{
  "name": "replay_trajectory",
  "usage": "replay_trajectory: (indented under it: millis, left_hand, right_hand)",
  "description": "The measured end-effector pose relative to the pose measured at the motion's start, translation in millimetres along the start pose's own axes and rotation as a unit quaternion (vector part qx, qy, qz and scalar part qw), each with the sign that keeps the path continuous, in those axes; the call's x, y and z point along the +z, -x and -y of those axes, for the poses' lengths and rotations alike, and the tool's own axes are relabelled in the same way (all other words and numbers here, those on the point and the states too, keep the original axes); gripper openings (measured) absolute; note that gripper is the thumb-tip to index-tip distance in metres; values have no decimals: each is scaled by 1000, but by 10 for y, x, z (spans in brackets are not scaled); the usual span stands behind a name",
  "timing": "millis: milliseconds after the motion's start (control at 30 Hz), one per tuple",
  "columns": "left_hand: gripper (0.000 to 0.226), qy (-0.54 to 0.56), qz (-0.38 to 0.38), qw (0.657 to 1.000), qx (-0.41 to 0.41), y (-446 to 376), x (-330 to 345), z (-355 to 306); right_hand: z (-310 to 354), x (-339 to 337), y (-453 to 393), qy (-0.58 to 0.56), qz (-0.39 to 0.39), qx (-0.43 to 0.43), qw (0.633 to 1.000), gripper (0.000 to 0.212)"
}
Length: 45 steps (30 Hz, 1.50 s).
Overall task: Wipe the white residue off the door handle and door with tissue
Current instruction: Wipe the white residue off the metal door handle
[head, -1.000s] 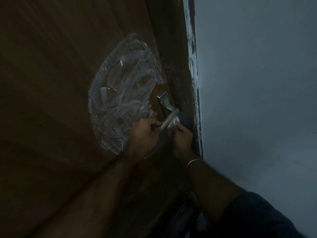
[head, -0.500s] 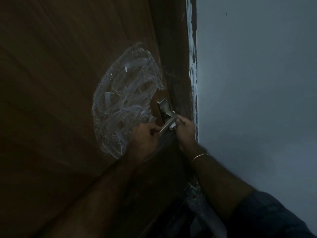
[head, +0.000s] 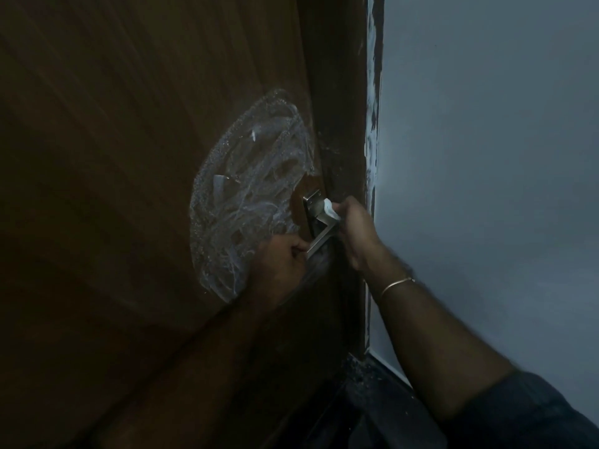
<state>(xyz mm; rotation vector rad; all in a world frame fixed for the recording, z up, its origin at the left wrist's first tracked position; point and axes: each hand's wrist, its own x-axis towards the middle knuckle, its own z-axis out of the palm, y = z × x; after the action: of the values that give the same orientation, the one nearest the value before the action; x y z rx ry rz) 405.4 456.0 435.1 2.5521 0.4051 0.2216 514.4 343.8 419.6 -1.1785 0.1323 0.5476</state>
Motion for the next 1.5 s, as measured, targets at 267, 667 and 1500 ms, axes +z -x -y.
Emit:
replay_trajectory:
  millis: [267, 667, 1500]
  left_hand:
    - [22, -3, -12, 1000, -6, 5, -8, -9]
    - [22, 42, -5, 999, -22, 50, -50, -66]
    - [37, 221, 11, 959, -178, 131, -91, -162]
  right_hand:
    - [51, 317, 40, 301, -143, -307, 891, 31]
    - [-48, -76, 126, 573, -17, -485, 660, 23]
    - [-447, -32, 301, 373, -109, -374, 842, 19]
